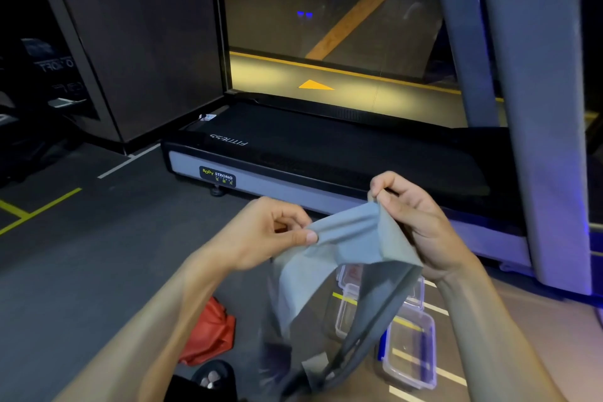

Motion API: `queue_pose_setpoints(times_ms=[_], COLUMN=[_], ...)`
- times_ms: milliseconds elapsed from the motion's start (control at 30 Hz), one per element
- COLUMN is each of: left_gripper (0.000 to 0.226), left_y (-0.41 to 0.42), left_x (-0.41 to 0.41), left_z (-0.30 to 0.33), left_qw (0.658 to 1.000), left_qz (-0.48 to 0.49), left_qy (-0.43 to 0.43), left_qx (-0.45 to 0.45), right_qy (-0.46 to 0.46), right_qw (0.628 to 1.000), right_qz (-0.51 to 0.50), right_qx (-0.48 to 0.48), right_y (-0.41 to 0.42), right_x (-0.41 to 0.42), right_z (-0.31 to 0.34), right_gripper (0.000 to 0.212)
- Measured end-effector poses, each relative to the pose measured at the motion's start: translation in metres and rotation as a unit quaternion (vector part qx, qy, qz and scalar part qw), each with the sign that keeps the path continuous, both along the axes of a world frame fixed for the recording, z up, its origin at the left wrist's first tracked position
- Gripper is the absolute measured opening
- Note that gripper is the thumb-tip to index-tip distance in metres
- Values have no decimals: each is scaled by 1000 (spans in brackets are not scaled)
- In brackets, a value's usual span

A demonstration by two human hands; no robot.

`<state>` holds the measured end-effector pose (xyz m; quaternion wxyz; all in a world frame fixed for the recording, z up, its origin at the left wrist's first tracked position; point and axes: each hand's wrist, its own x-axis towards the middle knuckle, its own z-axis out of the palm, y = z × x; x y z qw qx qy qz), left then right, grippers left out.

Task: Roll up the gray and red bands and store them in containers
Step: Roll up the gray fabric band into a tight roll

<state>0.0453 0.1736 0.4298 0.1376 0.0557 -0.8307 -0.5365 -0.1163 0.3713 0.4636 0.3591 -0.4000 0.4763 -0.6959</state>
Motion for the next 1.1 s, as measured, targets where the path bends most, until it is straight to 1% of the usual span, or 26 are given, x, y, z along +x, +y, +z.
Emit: queue_pose_setpoints(times_ms=[100, 233, 267, 500, 800, 867, 1000, 1033, 1100], left_gripper=[17, 2, 3, 14, 29, 26, 9, 10, 20], left_y=[1, 4, 5, 10, 15, 15, 17, 17, 16], left_x=[3, 7, 7, 5, -3, -3, 1, 2, 3], left_z=[4, 12, 13, 12, 6, 6, 9, 9, 8], left_qw=[999, 997, 997, 996, 998, 996, 983, 979, 970], left_qz=[-33, -37, -33, -14, -6, -20, -24, -25, -34], left_qy=[-9, 1, 1, -12, -12, -16, -24, -26, -35], left_qx=[21, 65, 74, 85, 68, 89, 182, 203, 238], right_qy=[19, 25, 25, 17, 6, -1, 3, 4, 1], right_qw=[1000, 999, 999, 999, 1000, 1000, 1000, 999, 999], right_qz=[-20, -35, -34, -26, -11, -12, -25, -27, -28], right_qx=[10, 9, 8, -7, -11, -14, -17, -18, -22], right_y=[1, 2, 2, 0, -1, 0, 3, 4, 4], right_x=[-2, -4, -3, -1, 3, 2, -1, -2, -2], right_z=[-2, -2, -2, 1, 1, 1, 1, 1, 2], right_gripper=[3, 6, 6, 4, 4, 4, 5, 5, 5])
